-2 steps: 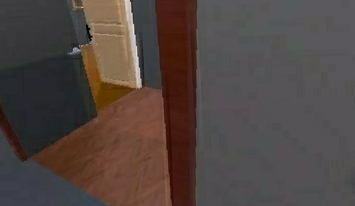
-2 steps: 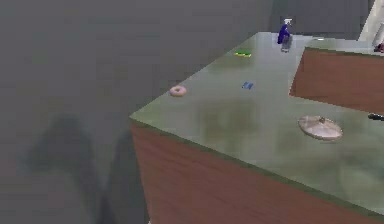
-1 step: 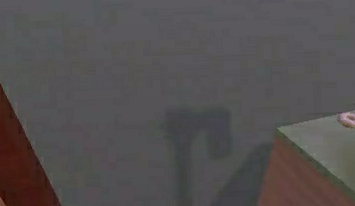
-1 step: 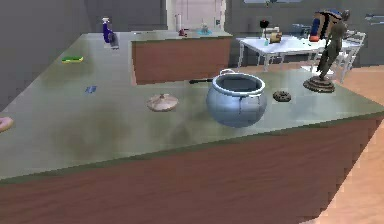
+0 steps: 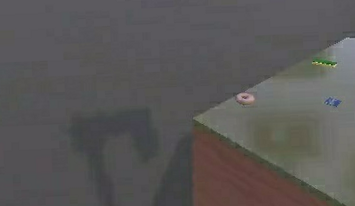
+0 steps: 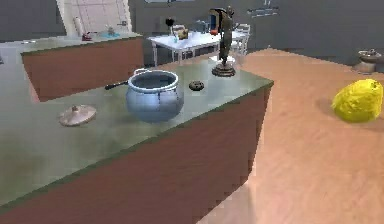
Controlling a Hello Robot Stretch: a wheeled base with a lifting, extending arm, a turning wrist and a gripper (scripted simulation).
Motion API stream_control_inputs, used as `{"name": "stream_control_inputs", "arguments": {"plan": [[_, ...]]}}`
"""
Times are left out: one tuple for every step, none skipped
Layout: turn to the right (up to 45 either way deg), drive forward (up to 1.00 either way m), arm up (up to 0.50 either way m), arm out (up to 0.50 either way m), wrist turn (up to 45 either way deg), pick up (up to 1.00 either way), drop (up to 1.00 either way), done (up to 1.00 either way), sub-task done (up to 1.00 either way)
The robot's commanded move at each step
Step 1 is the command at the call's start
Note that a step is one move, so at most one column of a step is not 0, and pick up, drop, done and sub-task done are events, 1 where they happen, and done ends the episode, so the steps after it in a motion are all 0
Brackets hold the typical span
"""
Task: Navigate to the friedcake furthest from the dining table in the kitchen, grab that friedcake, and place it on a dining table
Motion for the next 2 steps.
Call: {"name": "stream_control_inputs", "arguments": {"plan": [[0.0, 0.35, 0.0, 0.0, 0.0, 0.0, 0.0, 0.0, 0.0], [-45.0, 0.0, 0.0, 0.0, 0.0, 0.0, 0.0, 0.0, 0.0]]}}
